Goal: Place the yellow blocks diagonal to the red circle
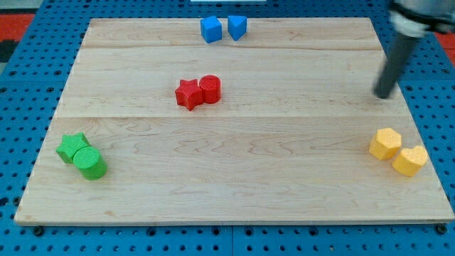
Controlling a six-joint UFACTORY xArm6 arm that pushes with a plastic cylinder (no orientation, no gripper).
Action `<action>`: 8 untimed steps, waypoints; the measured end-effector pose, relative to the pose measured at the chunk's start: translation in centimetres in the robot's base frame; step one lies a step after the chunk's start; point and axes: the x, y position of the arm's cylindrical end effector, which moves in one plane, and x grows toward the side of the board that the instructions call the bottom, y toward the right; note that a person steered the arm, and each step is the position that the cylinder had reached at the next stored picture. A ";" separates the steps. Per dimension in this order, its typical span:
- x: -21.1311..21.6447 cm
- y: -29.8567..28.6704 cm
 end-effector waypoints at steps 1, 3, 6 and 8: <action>3.2 4.6; 14.1 4.6; 10.6 -9.0; 11.9 0.8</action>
